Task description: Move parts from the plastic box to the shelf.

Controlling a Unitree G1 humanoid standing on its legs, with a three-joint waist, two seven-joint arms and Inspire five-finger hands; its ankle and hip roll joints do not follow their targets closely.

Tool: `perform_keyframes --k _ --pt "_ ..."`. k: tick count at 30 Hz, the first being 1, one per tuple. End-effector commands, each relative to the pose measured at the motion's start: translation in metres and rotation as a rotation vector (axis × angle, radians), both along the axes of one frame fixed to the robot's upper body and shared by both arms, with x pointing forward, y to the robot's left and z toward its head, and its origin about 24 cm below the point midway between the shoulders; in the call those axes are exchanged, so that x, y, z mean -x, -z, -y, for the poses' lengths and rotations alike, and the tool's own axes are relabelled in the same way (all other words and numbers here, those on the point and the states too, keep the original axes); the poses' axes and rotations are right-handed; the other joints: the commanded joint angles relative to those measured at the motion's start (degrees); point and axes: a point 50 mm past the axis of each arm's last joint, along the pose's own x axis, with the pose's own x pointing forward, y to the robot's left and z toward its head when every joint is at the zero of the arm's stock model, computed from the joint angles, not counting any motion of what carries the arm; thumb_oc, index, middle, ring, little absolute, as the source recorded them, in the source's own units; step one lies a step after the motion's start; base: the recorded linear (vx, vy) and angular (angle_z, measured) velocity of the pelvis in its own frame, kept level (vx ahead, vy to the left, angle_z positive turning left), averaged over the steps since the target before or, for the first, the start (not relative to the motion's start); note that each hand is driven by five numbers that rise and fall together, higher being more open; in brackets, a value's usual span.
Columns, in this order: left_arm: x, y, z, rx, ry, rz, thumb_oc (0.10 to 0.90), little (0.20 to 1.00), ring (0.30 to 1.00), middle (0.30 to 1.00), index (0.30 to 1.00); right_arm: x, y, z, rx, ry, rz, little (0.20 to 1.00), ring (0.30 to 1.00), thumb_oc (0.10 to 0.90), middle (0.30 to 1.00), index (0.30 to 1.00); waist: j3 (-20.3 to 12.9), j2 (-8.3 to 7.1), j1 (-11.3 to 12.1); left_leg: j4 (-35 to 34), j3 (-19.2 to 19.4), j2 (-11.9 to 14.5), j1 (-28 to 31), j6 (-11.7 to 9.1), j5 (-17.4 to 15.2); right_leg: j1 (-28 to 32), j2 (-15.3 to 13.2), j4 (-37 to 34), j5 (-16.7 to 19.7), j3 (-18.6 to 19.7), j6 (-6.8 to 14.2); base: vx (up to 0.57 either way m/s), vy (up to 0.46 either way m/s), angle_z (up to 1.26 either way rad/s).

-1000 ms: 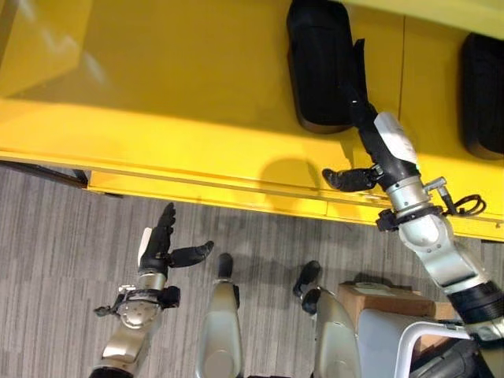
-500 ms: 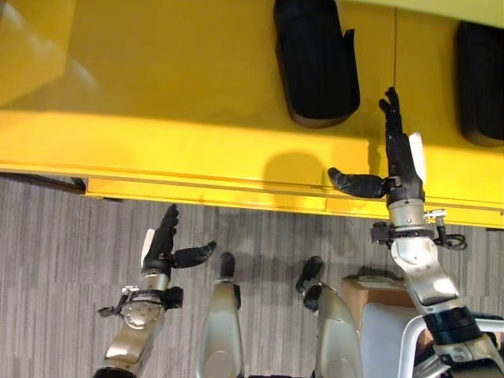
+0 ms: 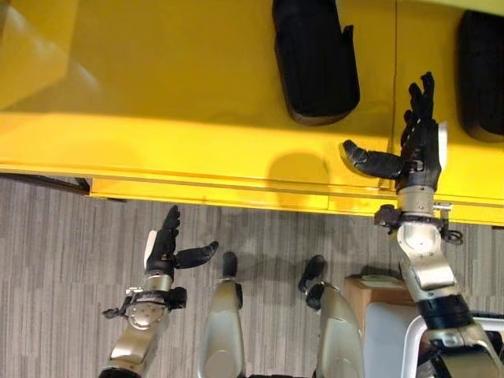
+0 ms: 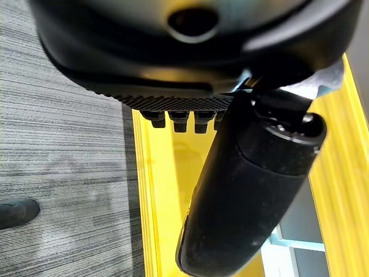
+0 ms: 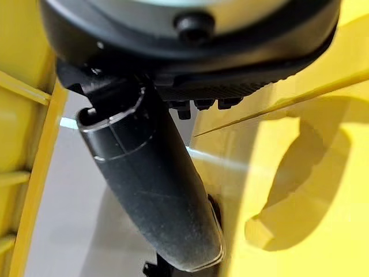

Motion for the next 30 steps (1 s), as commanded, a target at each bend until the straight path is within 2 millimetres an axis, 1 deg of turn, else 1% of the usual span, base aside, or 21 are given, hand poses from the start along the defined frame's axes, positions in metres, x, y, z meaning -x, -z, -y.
perform_keyframes --k 1,8,10,16,19,27,29,30 --pt "0.005 -0.021 -0.003 -0.036 0.035 0.116 0.900 1.000 1.000 1.000 1.000 0.008 -0.051 -0.004 -0.009 -0.061 0.242 1.000 1.000 0.900 1.000 1.000 -3.3 0.78 0.5 -1.9 -3.3 1.3 2.5 -0.9 0.2 4.0 -3.7 2.6 -1.1 1.4 6.4 0.00 0.000 0.00" --pt "0.003 -0.022 -0.003 -0.032 0.053 0.116 0.900 1.000 1.000 1.000 1.000 -0.008 -0.059 -0.011 0.034 -0.099 0.198 1.000 1.000 0.900 1.000 1.000 -2.8 0.85 1.6 -2.5 -3.5 1.3 2.5 -0.9 0.6 4.0 -3.6 2.5 -1.1 1.1 6.2 0.00 0.000 0.00" --pt "0.002 -0.024 -0.002 -0.029 0.059 0.120 0.900 1.000 1.000 1.000 1.000 -0.015 -0.056 -0.013 0.041 -0.114 0.157 1.000 1.000 0.900 1.000 1.000 -2.7 0.79 2.0 -2.6 -3.6 1.2 2.4 -1.0 0.8 4.0 -3.6 2.6 -1.1 0.8 6.2 0.00 -0.009 0.02" --pt "0.001 -0.025 -0.002 -0.024 0.063 0.124 0.900 1.000 1.000 1.000 1.000 -0.026 -0.048 -0.014 0.044 -0.131 0.083 1.000 1.000 0.900 1.000 1.000 -2.4 0.71 2.4 -2.7 -3.8 1.1 2.4 -0.9 0.9 4.1 -3.7 2.7 -1.1 0.6 6.1 0.00 -0.008 0.03" --pt "0.000 -0.026 -0.001 -0.023 0.066 0.129 0.900 1.000 1.000 1.000 1.000 -0.031 -0.044 -0.016 0.058 -0.148 0.042 1.000 1.000 0.900 1.000 1.000 -2.2 0.92 2.7 -2.7 -3.9 1.0 2.3 -0.9 1.0 4.0 -3.8 2.9 -1.0 0.5 6.1 0.01 0.006 0.07" --pt "-0.001 -0.026 -0.001 -0.014 0.060 0.131 0.900 1.000 1.000 1.000 1.000 -0.036 -0.037 -0.027 0.059 -0.211 -0.002 1.000 1.000 0.900 1.000 1.000 -1.8 0.67 3.0 -2.5 -3.8 0.9 2.0 -0.8 1.0 3.7 -3.9 3.0 -0.8 0.7 6.0 0.00 0.000 0.01" --pt "-0.002 -0.027 -0.001 -0.014 0.058 0.133 0.900 1.000 1.000 1.000 1.000 -0.035 -0.034 -0.030 0.058 -0.228 -0.013 1.000 1.000 0.900 1.000 1.000 -1.7 0.59 3.0 -2.2 -3.8 0.8 1.9 -0.7 0.9 3.7 -3.9 3.2 -0.9 0.7 6.0 0.00 0.000 0.00" --pt "-0.002 -0.026 -0.001 -0.011 0.055 0.131 0.900 1.000 1.000 1.000 1.000 -0.035 -0.029 -0.032 0.051 -0.245 -0.030 1.000 1.000 0.900 1.000 1.000 -1.7 0.53 2.9 -2.1 -3.8 0.8 1.8 -0.7 0.9 3.7 -3.9 3.2 -0.9 0.7 6.0 0.00 0.000 0.00"
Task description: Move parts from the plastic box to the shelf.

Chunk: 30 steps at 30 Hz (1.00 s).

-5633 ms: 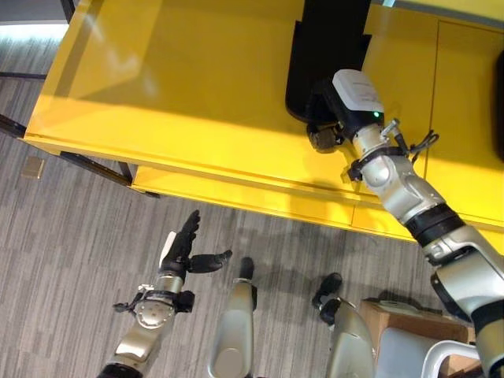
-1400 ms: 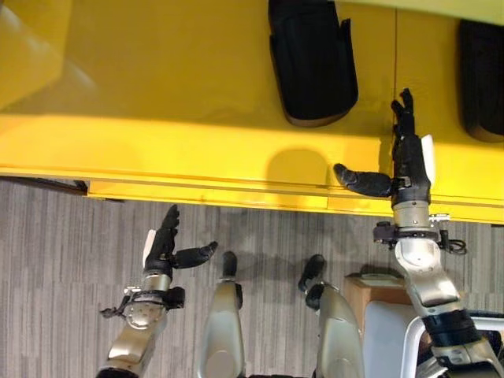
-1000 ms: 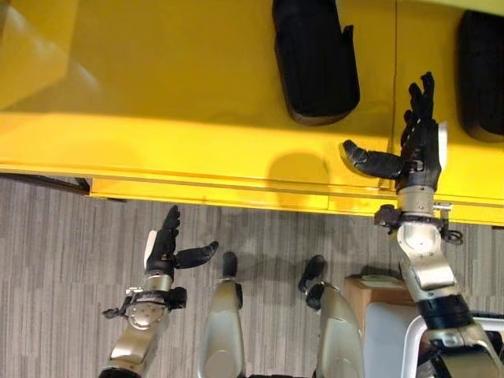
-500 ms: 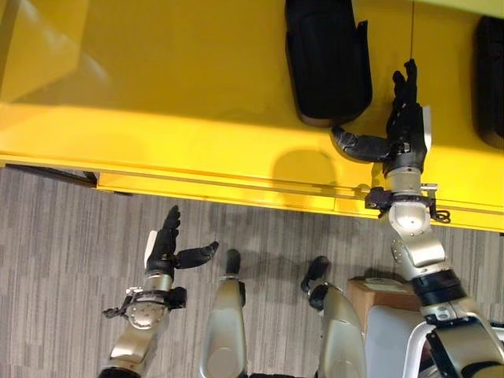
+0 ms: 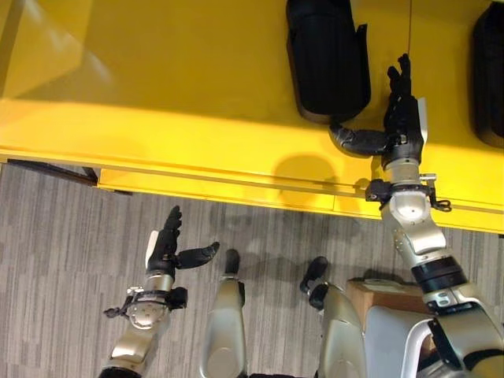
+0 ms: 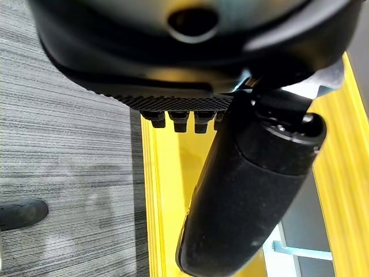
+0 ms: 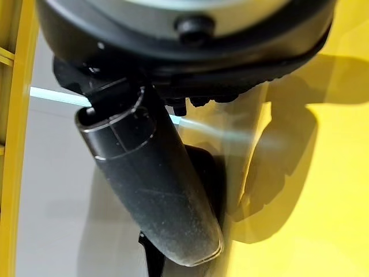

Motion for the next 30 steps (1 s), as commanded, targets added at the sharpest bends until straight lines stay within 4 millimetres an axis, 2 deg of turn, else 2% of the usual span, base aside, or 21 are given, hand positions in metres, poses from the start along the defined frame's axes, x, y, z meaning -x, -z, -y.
perform_keyframes --k 1,7,9,19,30 --pt "-0.001 -0.027 -0.003 -0.009 0.045 0.135 0.900 1.000 1.000 1.000 1.000 -0.002 -0.010 -0.020 0.015 -0.146 0.018 1.000 1.000 0.900 1.000 1.000 -2.0 -0.20 1.6 -1.3 -2.5 0.8 2.0 -0.1 0.1 4.1 -3.6 1.5 0.3 1.9 6.7 0.00 0.000 0.00" --pt "-0.001 -0.027 -0.003 -0.011 0.042 0.134 0.900 1.000 1.000 1.000 1.000 0.004 0.005 -0.031 0.020 -0.222 -0.023 1.000 1.000 0.900 1.000 1.000 -1.7 -0.44 1.5 -1.2 -2.4 0.6 2.0 -0.1 0.0 4.1 -3.7 1.5 0.5 1.8 6.8 0.00 0.000 0.00" --pt "-0.001 -0.027 -0.003 -0.011 0.042 0.134 0.900 1.000 1.000 1.000 1.000 0.004 0.005 -0.031 0.020 -0.222 -0.023 1.000 1.000 0.900 1.000 1.000 -1.7 -0.45 1.5 -1.2 -2.4 0.6 2.0 -0.1 0.0 4.1 -3.7 1.5 0.5 1.8 6.8 0.00 0.000 0.00" --pt "0.000 -0.027 -0.002 -0.019 0.049 0.136 0.900 1.000 1.000 1.000 1.000 0.020 0.019 -0.056 0.033 -0.391 -0.051 1.000 1.000 0.900 1.000 1.000 -1.3 -0.95 1.3 -0.7 -2.5 0.6 1.8 0.0 0.0 3.9 -3.8 1.6 0.7 2.2 6.8 0.00 0.000 0.00" --pt "0.003 -0.026 -0.004 -0.022 0.041 0.129 0.900 1.000 1.000 1.000 1.000 0.030 0.031 -0.066 0.020 -0.471 -0.081 1.000 1.000 0.900 1.000 1.000 -1.5 -1.40 1.3 -0.6 -2.6 0.6 1.9 0.0 -0.1 4.3 -3.9 1.3 0.9 2.1 6.8 0.00 0.000 0.00"
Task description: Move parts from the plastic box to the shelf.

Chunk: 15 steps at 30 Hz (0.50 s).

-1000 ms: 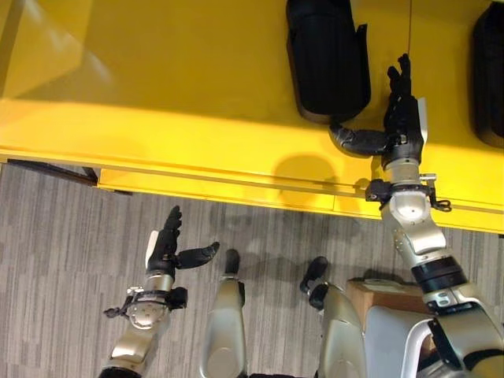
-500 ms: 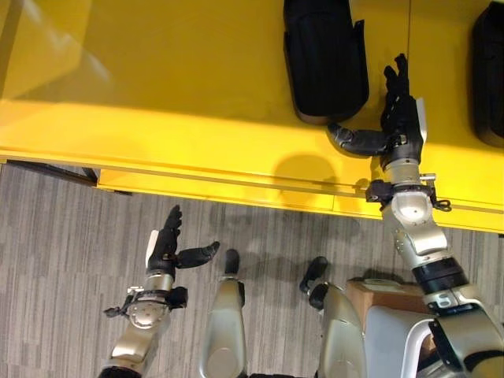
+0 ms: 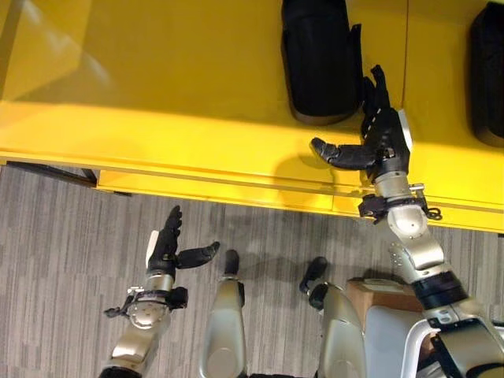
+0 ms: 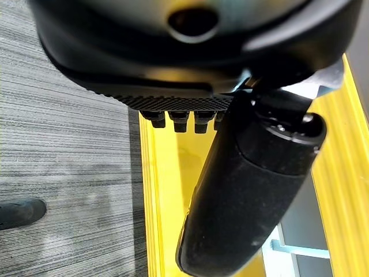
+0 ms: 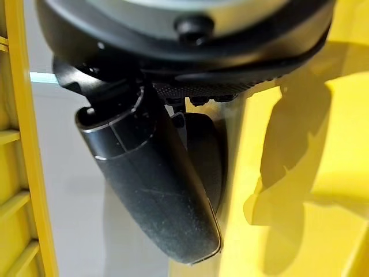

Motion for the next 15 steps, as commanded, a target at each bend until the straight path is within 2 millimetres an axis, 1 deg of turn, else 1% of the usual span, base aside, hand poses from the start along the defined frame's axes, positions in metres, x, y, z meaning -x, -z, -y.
perform_keyframes --k 1,15 --pt "0.0020 -0.0277 -0.0041 -0.025 0.042 0.137 0.900 1.000 1.000 1.000 1.000 0.0129 0.0151 -0.0453 0.026 -0.258 -0.046 1.000 1.000 0.900 1.000 1.000 -1.5 -1.47 1.6 -0.9 -2.6 0.5 1.7 0.2 -0.3 4.5 -4.0 0.8 1.0 2.0 6.9 0.00 0.000 0.00" --pt "0.0017 -0.0290 -0.0052 -0.035 0.034 0.143 0.900 1.000 1.000 1.000 1.000 0.0166 0.0204 -0.0528 0.030 -0.282 -0.057 1.000 1.000 0.900 1.000 1.000 -1.5 -2.22 1.6 -0.7 -2.6 0.3 1.9 0.3 -0.5 5.1 -4.1 0.2 1.3 2.0 7.1 0.00 0.000 0.00"
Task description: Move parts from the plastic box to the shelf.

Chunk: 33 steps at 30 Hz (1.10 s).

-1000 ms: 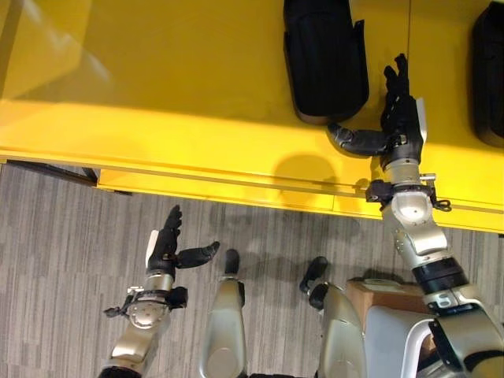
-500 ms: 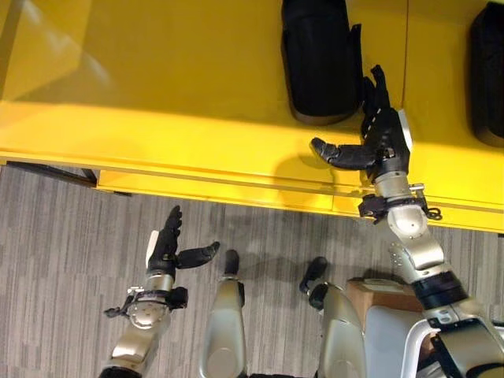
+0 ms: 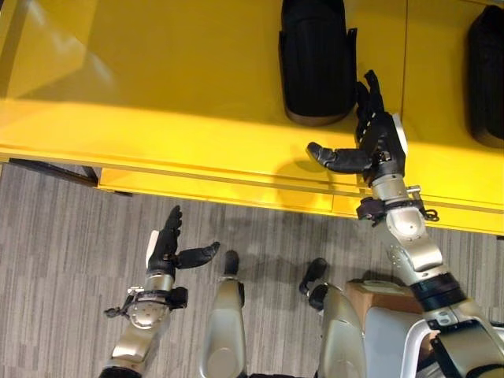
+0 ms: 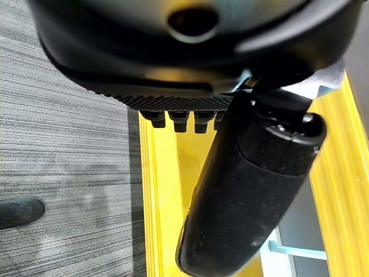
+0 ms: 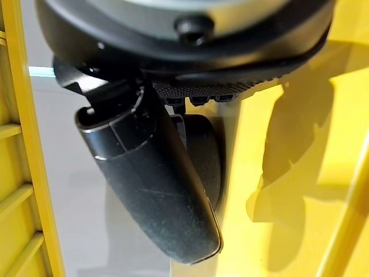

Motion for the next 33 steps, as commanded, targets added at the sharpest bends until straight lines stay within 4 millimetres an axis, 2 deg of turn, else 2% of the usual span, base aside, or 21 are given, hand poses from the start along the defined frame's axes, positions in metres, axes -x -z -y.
perform_keyframes --k 1,33 --pt "0.002 -0.029 -0.005 -0.034 0.034 0.143 0.900 1.000 1.000 1.000 1.000 0.016 0.016 -0.050 0.036 -0.254 -0.035 1.000 1.000 0.900 1.000 1.000 -1.5 -2.05 1.5 -1.0 -2.2 0.3 1.9 0.4 -0.5 4.7 -4.1 0.1 1.3 2.1 7.1 0.00 0.000 0.00" --pt "0.002 -0.029 -0.007 -0.024 0.005 0.151 0.900 1.000 1.000 1.000 1.000 0.021 0.020 -0.064 0.023 -0.326 -0.048 1.000 1.000 0.900 1.000 1.000 -1.3 -2.60 1.7 -1.0 -2.3 0.3 1.8 0.5 -0.4 4.7 -4.1 -0.1 1.6 2.2 7.1 0.00 0.000 0.00"
